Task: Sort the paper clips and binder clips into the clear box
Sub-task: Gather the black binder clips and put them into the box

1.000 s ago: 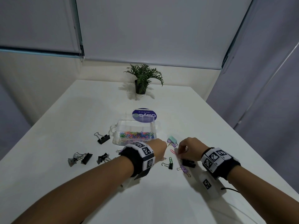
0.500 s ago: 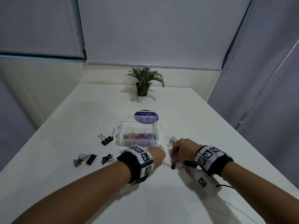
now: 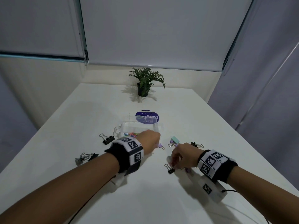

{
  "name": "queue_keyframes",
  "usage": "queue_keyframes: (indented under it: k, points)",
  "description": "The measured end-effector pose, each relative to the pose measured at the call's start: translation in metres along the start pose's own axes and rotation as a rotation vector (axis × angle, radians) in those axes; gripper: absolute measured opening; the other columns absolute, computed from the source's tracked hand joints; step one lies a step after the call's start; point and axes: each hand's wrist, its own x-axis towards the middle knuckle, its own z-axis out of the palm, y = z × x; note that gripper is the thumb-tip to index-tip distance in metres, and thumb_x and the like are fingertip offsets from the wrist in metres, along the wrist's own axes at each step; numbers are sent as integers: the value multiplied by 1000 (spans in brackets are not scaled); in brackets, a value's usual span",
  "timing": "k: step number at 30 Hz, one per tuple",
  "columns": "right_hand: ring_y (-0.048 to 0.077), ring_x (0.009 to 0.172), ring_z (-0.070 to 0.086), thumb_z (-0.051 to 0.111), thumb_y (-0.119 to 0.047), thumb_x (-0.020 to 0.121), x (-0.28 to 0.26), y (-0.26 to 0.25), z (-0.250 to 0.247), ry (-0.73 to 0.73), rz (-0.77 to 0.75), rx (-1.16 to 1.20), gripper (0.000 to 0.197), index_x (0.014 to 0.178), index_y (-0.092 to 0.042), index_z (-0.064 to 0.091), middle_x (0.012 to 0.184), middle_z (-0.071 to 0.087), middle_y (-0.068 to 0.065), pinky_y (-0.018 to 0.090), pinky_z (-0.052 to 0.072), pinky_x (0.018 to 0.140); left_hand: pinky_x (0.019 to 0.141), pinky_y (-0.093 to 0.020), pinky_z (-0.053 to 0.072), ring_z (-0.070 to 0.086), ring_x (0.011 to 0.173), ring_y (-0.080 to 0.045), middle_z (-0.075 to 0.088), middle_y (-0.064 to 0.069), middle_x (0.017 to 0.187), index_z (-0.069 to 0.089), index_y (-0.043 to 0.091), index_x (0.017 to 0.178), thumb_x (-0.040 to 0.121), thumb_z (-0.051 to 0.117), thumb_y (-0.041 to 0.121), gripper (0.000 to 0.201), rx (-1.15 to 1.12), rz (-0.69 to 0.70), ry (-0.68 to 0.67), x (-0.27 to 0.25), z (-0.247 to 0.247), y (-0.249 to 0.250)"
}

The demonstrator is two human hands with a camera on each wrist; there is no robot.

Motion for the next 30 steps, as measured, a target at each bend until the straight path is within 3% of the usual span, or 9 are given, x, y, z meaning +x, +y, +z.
queue_keyframes:
  k: [4,8,11,15,18,21,24,26,30]
  points:
    - [19,82,63,66,-20,78,1,-1,3,16,-5,-25,19,93,-10,70,97,74,8,16,39,60,75,-28,39,60,98,-27,66,-10,105,63,7,94,88,55,13,11,-20,-95,147,3,-13,-30]
    - [20,90,63,61,-18,81,0,-2,6,10,-20,-40,19,95,-7,69,100,72,9,18,38,70,80,-32,44,61,98,-28,65,-12,107,63,7,97,86,61,13,12,-92,-211,240,2,-19,-50]
    - [24,97,63,60,-14,79,2,-4,7,-22,-26,-67,19,95,-8,66,102,71,9,21,40,73,80,-30,44,62,100,-27,67,-12,108,66,3,97,87,59,9,13,-102,-236,218,-1,-15,-57]
    - [27,97,61,63,-14,74,6,-8,6,-83,-40,-155,17,91,-11,65,102,69,10,28,43,75,75,-33,41,61,98,-31,67,-19,103,66,-2,97,96,47,24,32,-68,-237,99,-4,-7,-59]
    - [28,96,61,66,-14,73,7,-12,5,-103,-67,-205,12,82,-18,60,102,69,11,24,36,70,69,-31,37,57,84,-30,60,-18,85,65,-3,93,96,42,31,41,-91,-225,38,-8,3,-60]
    - [27,93,63,69,-16,71,11,-13,5,-98,-71,-214,17,68,-22,54,99,70,10,23,37,69,79,-34,44,57,95,-30,57,-15,98,64,2,106,94,44,33,38,-55,-192,26,-11,11,-64]
    - [21,76,58,69,-16,71,15,-13,4,-112,-85,-216,32,56,-28,44,82,65,4,22,38,60,93,-34,39,49,110,-27,54,-13,116,59,9,118,93,48,31,35,-30,-151,127,-14,11,-63]
    - [13,67,52,69,-15,70,18,-13,2,-112,-94,-175,28,58,-28,48,69,58,-5,14,35,52,95,-30,35,46,113,-25,54,-10,117,59,11,118,93,49,30,33,-51,-117,220,-15,10,-61]
    - [9,64,53,69,-14,70,25,-17,-3,-60,-125,-109,8,67,-21,64,58,50,-17,5,33,52,90,-26,35,48,108,-23,57,-9,108,63,10,108,91,52,26,25,-154,-43,371,-19,6,-52]
